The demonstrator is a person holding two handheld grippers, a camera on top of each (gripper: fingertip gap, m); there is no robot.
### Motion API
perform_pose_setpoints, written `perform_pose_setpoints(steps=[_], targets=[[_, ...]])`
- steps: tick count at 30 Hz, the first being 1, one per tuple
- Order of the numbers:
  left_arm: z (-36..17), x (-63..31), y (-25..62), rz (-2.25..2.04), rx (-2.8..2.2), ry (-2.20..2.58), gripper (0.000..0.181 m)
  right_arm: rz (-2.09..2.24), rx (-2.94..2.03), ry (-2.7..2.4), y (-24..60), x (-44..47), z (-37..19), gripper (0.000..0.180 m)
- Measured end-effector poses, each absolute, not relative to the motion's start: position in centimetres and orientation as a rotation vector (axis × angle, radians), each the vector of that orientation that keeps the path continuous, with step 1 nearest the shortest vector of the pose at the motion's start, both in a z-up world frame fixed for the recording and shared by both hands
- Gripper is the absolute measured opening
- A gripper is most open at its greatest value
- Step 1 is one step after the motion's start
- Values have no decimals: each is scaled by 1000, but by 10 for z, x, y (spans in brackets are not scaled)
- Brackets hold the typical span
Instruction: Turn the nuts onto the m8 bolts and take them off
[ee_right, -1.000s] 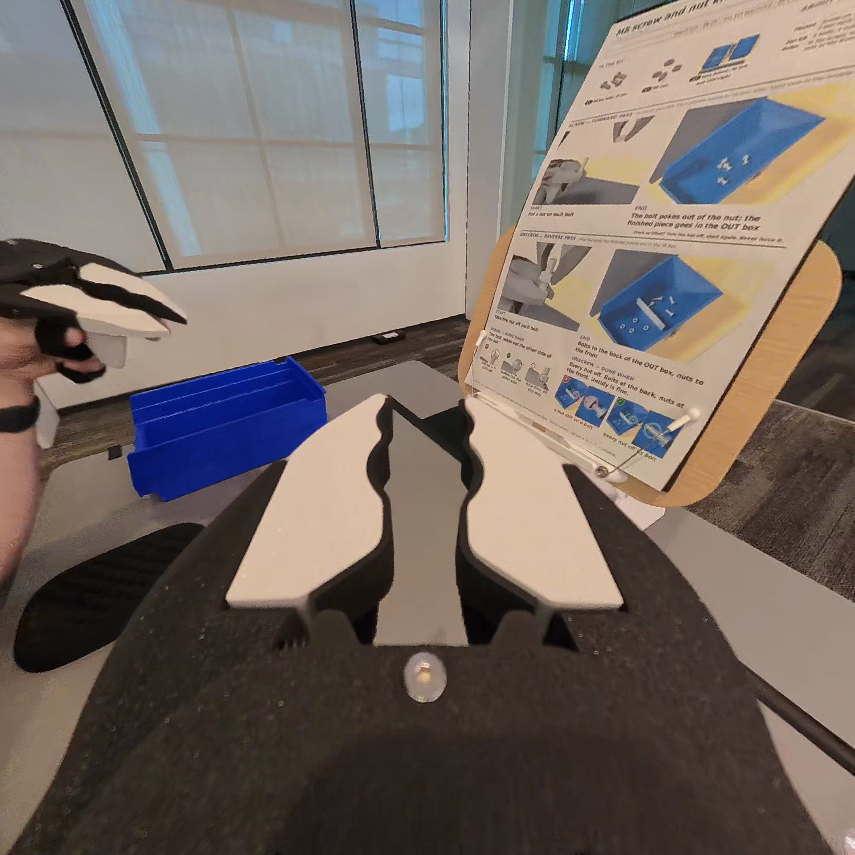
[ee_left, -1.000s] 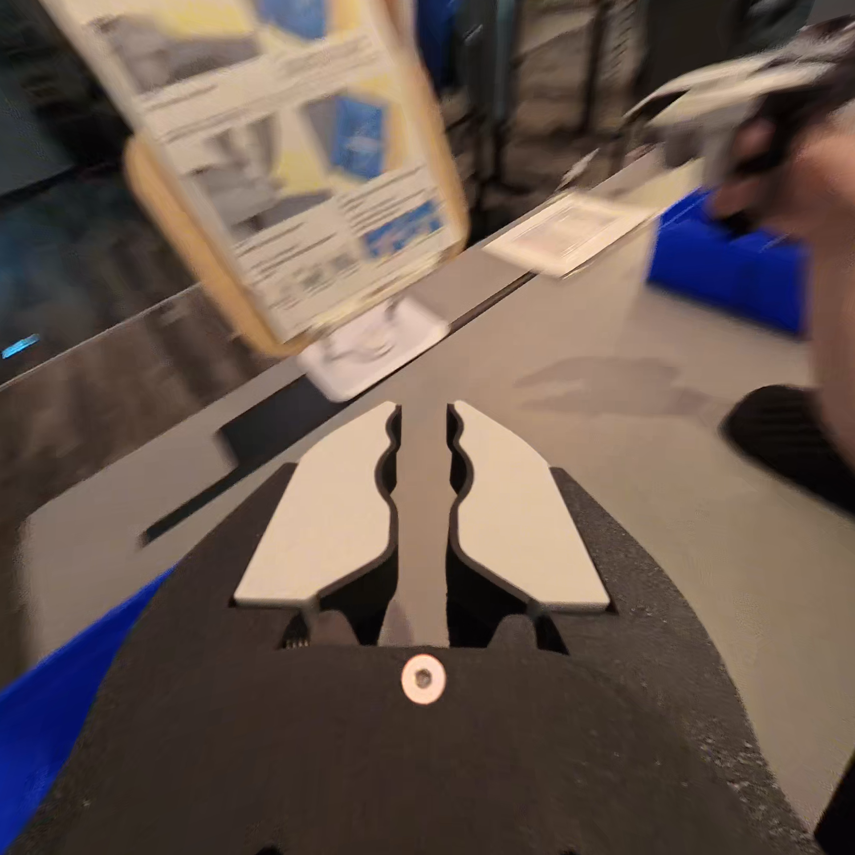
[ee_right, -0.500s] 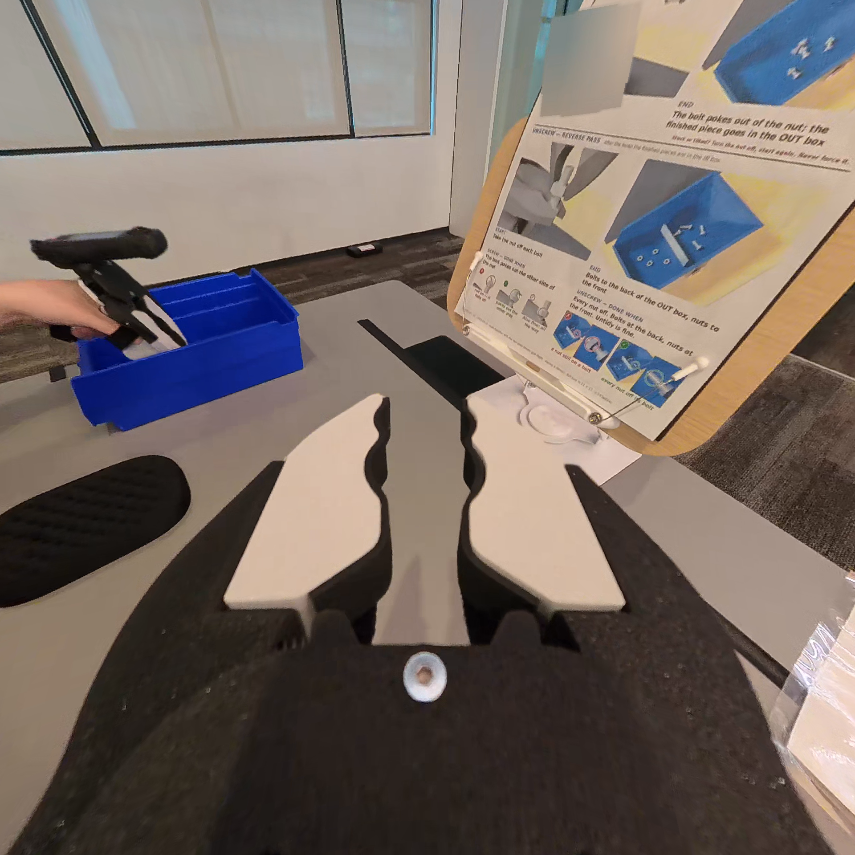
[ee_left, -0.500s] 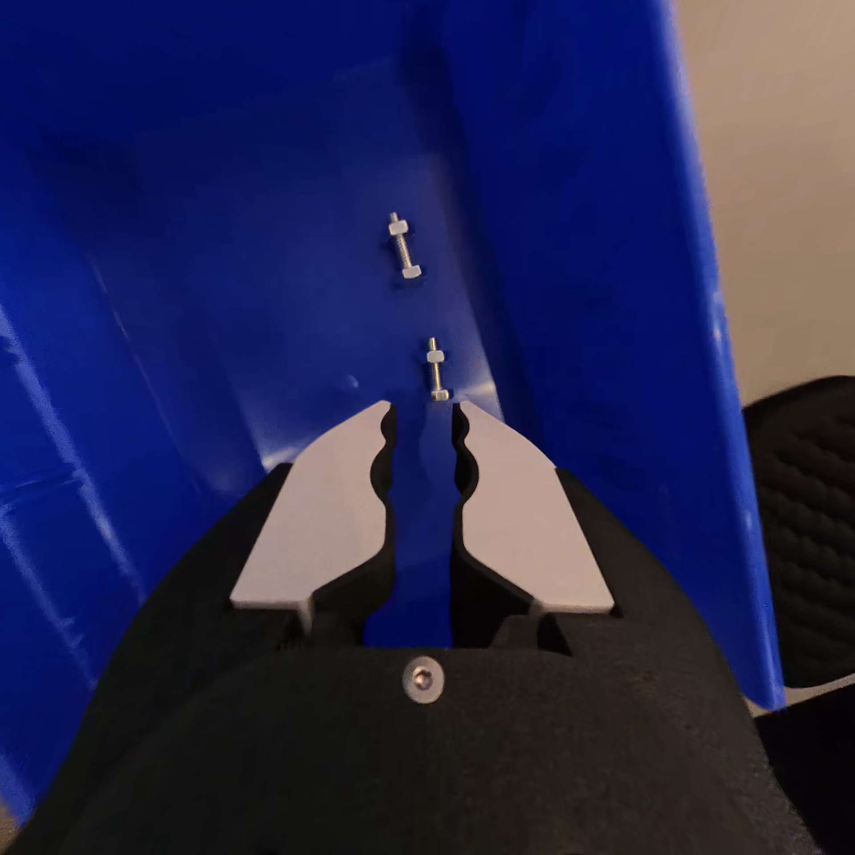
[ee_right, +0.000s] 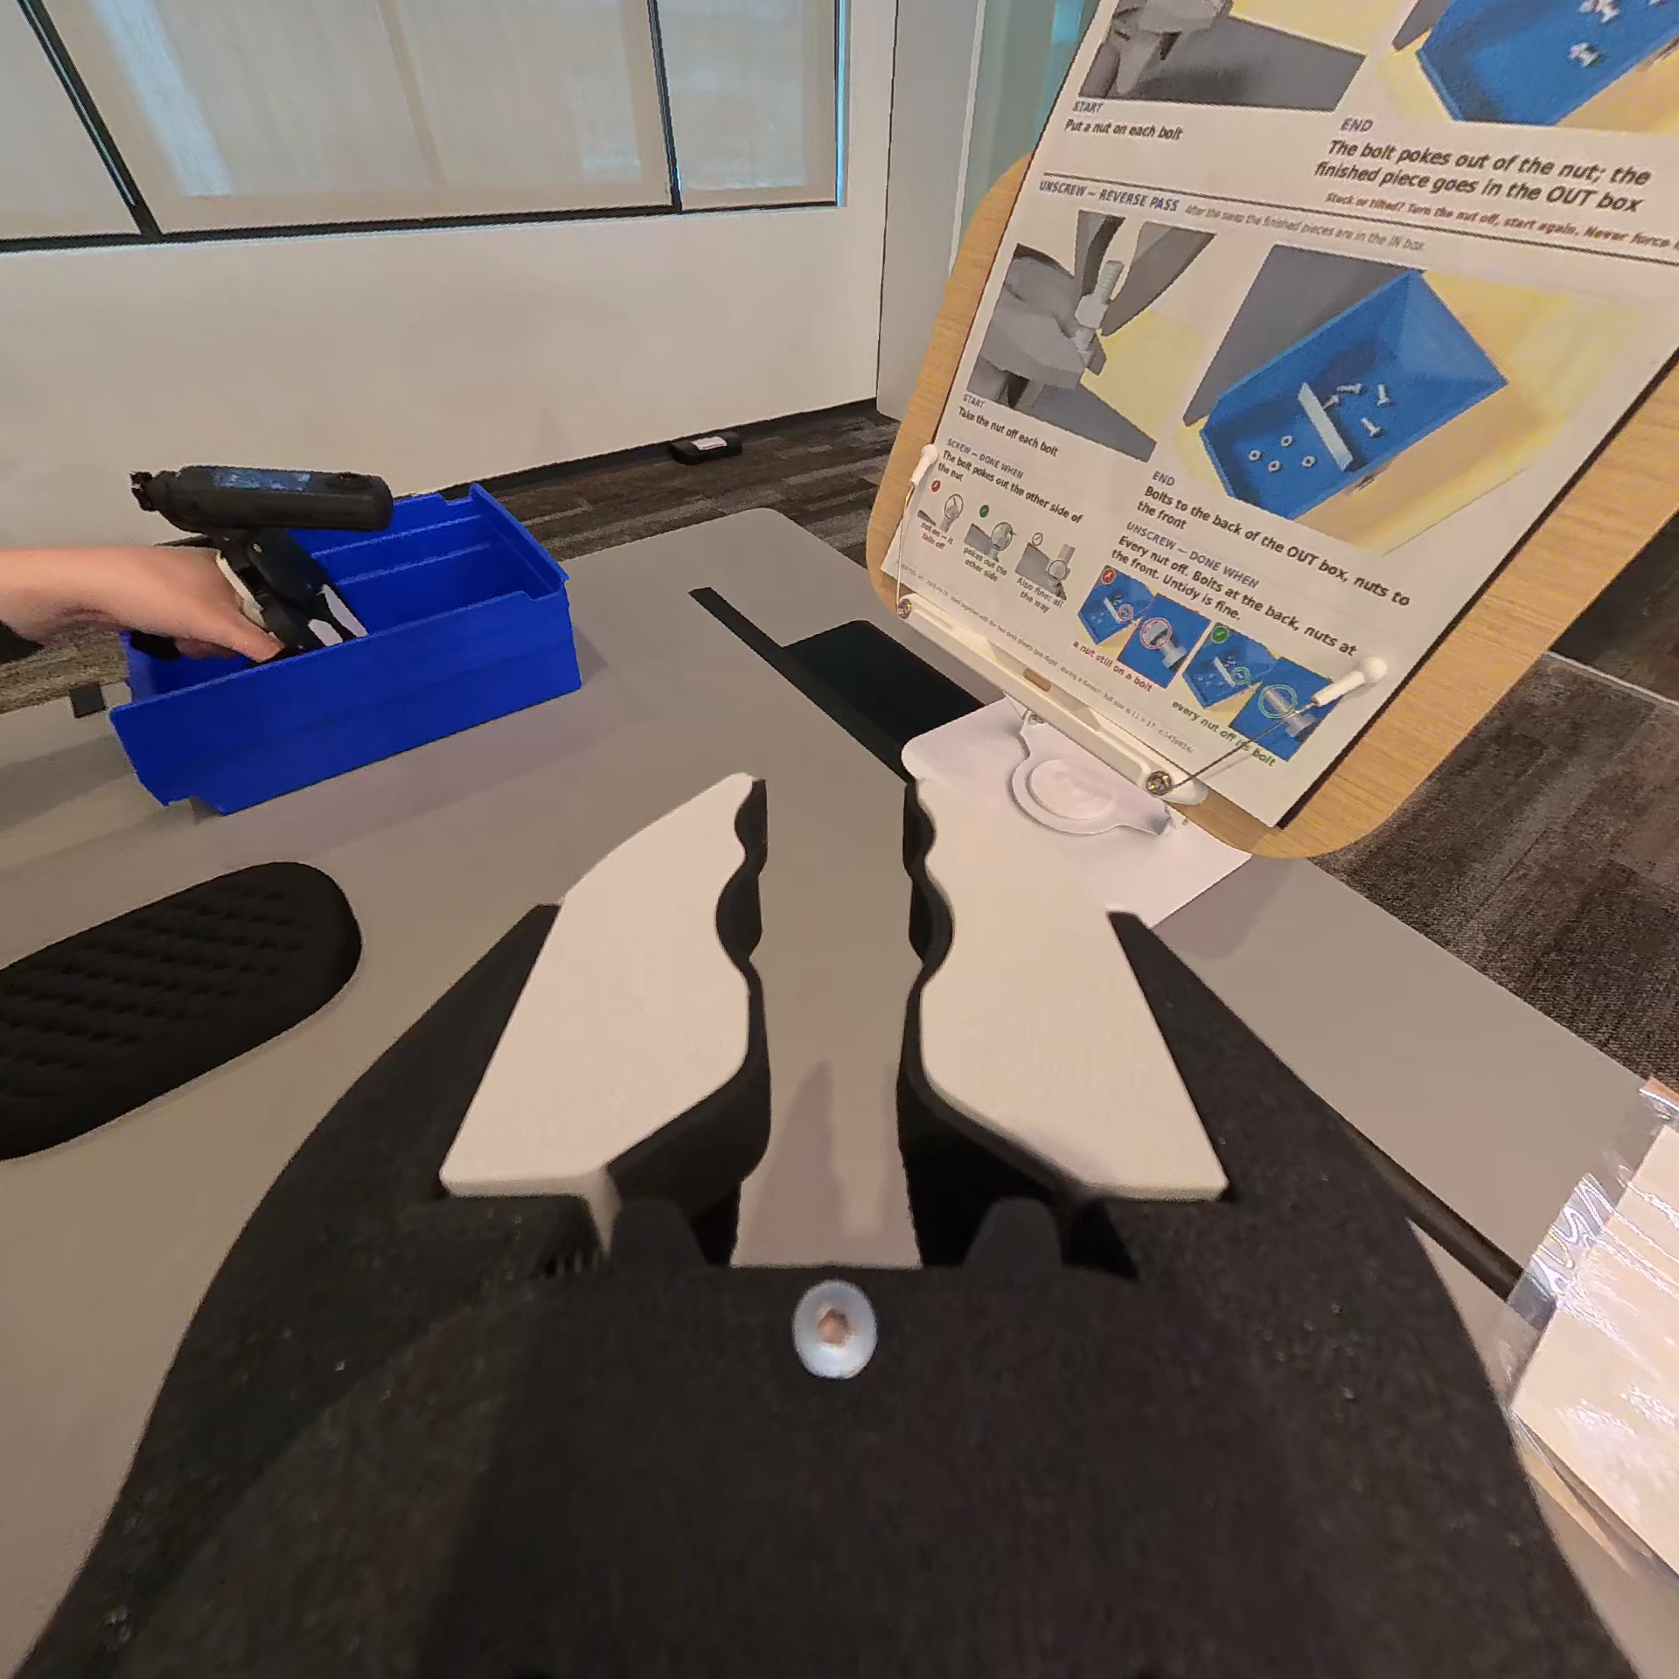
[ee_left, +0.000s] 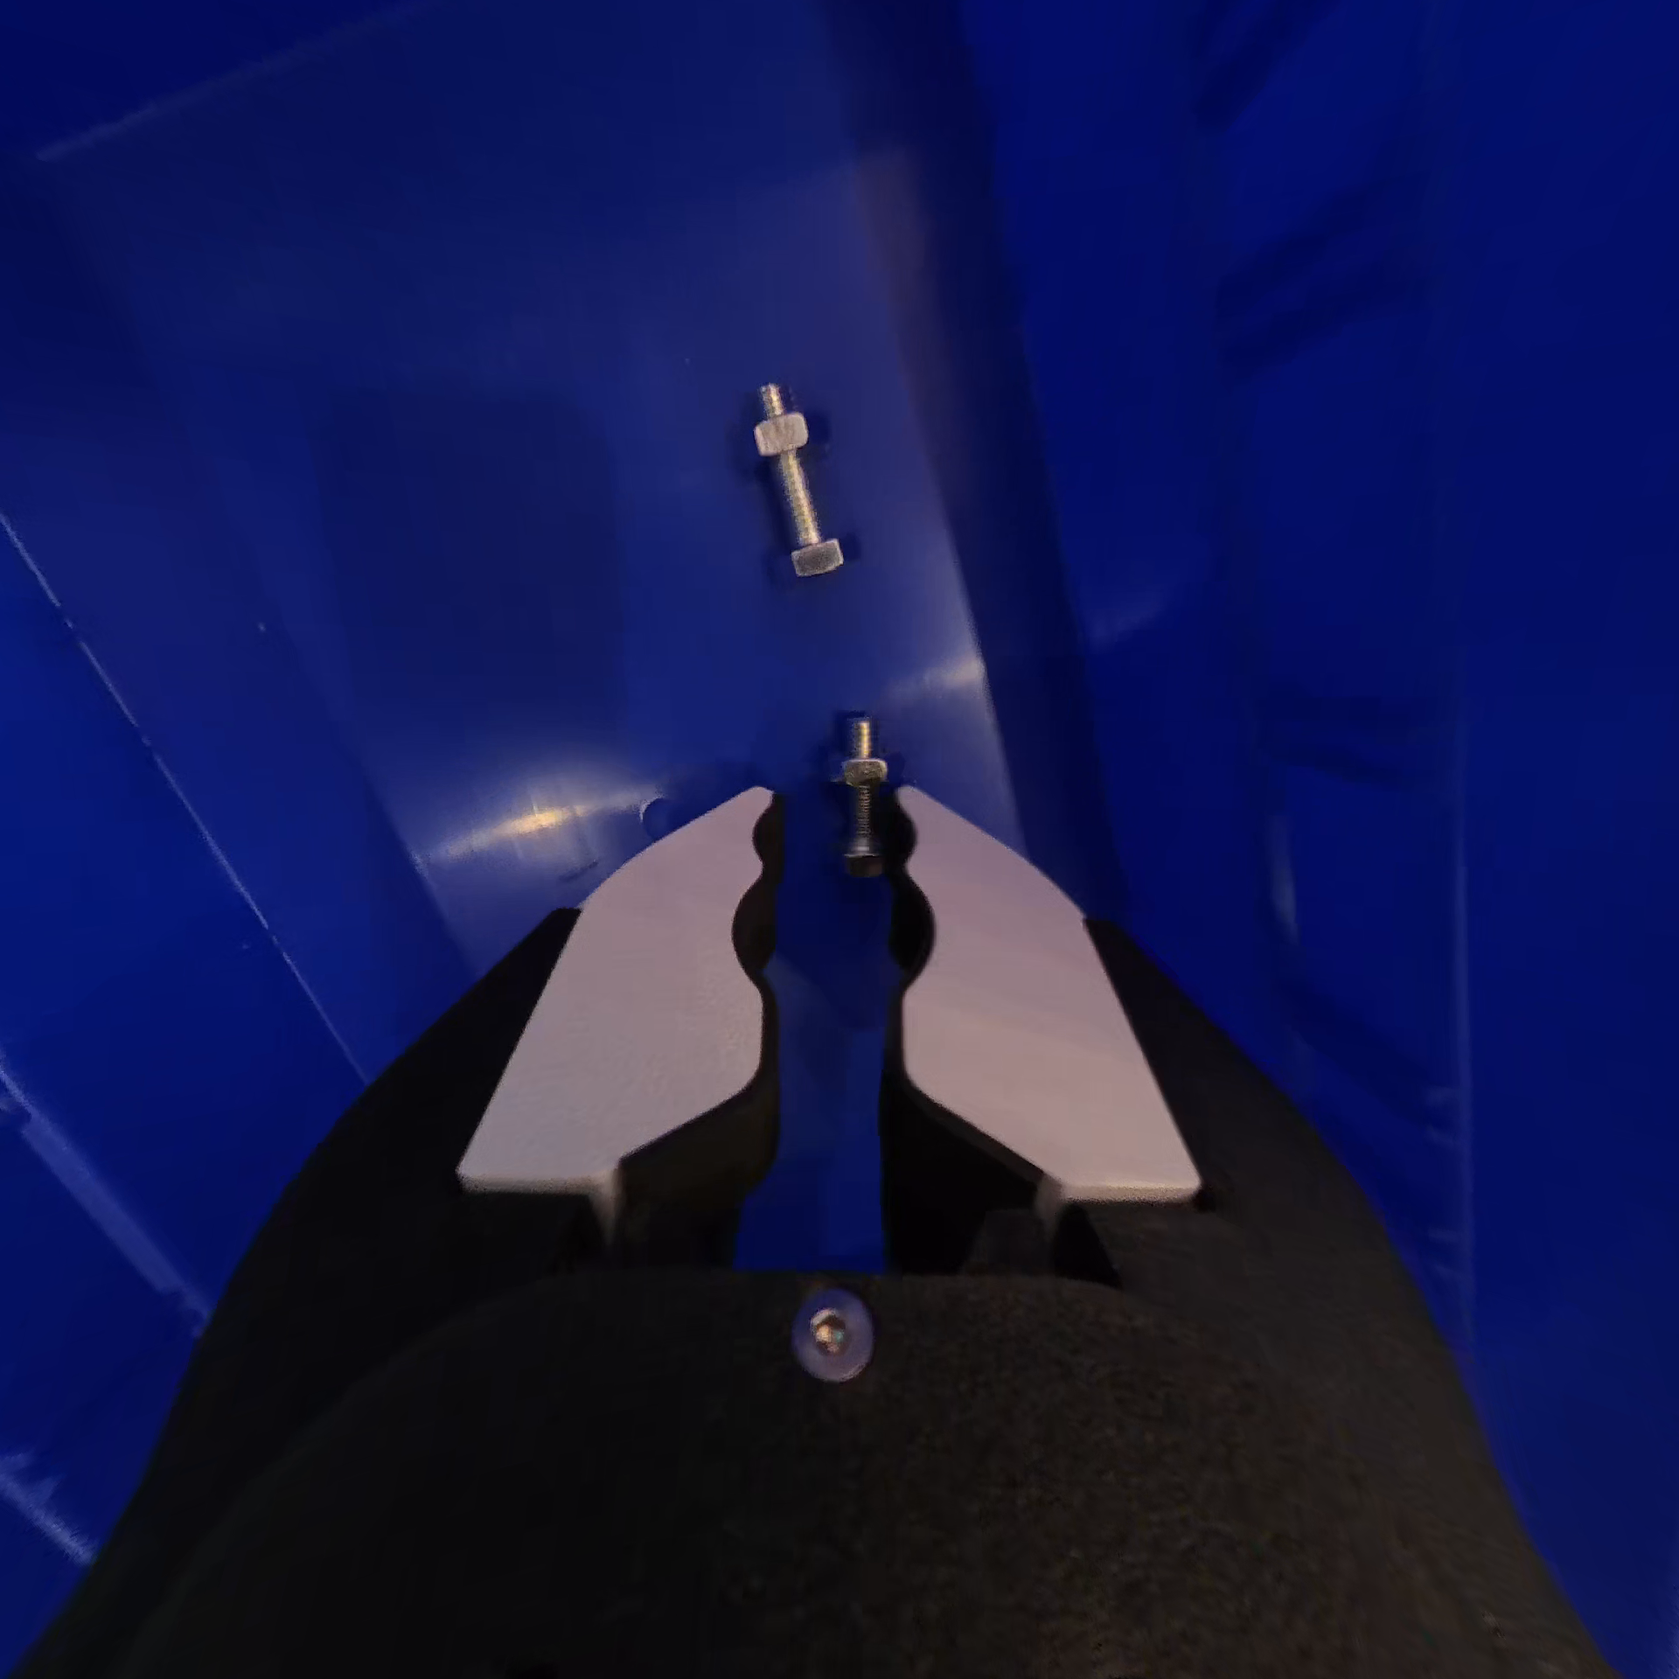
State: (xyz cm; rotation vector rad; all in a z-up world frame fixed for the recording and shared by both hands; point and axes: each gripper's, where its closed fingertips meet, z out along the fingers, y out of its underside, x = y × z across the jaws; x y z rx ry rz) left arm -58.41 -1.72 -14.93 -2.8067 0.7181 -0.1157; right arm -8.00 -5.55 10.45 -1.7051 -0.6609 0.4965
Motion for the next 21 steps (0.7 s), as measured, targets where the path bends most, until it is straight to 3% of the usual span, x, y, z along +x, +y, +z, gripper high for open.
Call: perform_pose_setpoints(steps=[1,8,12,17,21], targets=[[-150,-585,-18,-101,-2810,729,8,491,-1708,-660,-55,-79,104,28],[-127,-611,-12,57,-2683,742,8,502,-1681,-650,-60,-72,111,28],[-43,-592,-7,-209,-2373,592,8,563,-1624,-638,-63,-75,121,26],[90,-479,-53,-642,-1833,766,7,683,-1503,-721,-76,-106,138,24],[140,-372,-103,-879,-1560,964,7,870,-1336,-838,-104,-152,158,22]])
